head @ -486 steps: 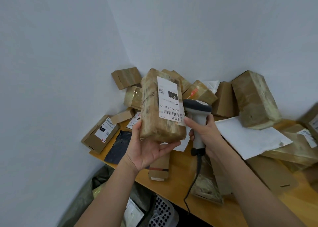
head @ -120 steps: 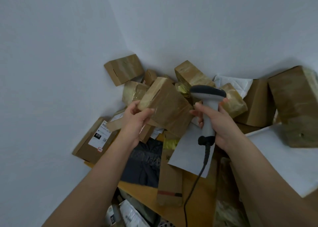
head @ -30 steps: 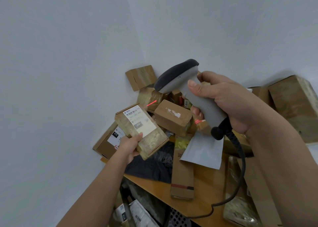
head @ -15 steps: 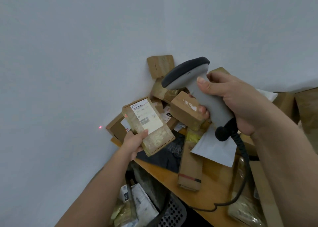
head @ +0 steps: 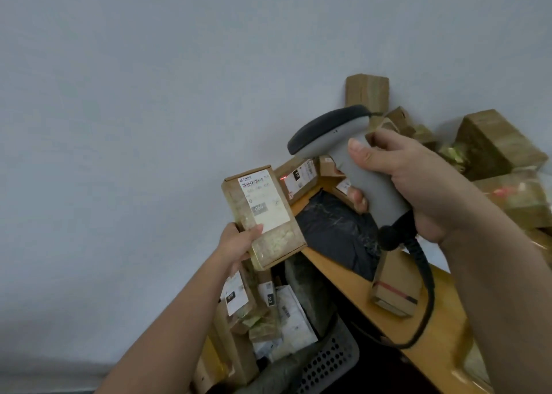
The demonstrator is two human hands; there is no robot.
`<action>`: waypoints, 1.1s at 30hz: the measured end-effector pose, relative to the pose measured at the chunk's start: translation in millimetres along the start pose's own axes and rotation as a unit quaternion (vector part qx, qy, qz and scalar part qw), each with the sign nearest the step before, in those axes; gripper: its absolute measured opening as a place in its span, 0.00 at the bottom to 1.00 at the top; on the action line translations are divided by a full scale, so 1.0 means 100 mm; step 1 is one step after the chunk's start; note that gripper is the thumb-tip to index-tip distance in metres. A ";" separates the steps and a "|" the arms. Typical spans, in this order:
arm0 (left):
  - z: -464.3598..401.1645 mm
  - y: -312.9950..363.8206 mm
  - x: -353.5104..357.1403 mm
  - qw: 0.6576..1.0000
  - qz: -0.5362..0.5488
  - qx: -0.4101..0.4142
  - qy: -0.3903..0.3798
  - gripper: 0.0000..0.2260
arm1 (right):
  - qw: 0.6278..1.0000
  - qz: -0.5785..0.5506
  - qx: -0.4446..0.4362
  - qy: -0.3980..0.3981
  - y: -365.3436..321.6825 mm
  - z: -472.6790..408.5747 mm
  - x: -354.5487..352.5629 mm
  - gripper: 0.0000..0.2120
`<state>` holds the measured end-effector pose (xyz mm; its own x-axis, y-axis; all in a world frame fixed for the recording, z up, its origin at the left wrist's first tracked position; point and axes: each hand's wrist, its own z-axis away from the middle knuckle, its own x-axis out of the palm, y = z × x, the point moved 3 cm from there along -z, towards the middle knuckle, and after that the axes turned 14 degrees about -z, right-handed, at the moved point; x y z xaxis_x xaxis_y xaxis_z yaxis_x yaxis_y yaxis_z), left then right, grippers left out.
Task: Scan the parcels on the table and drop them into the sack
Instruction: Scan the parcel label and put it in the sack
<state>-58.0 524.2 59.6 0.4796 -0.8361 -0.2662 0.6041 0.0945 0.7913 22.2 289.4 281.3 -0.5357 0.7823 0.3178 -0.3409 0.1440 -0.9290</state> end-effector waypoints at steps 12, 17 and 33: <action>0.00 -1.10 -0.56 0.990 0.007 -0.113 0.084 0.19 | 0.980 0.021 0.197 0.011 1.42 -0.38 0.01 0.09; -0.07 -1.86 -0.48 0.977 0.008 -0.180 0.114 0.24 | 0.931 0.046 0.352 0.086 2.98 -0.44 -0.60 0.13; -0.66 -3.28 -0.23 0.968 0.106 -0.207 0.096 0.08 | 0.877 0.144 0.436 0.138 5.83 -1.02 -1.75 0.21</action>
<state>-225.4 548.2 -229.4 0.7058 -0.6622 -0.2517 0.6637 0.4941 0.5615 -3.5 298.4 -335.7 -0.5312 0.8438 -0.0764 -0.7476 -0.5093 -0.4263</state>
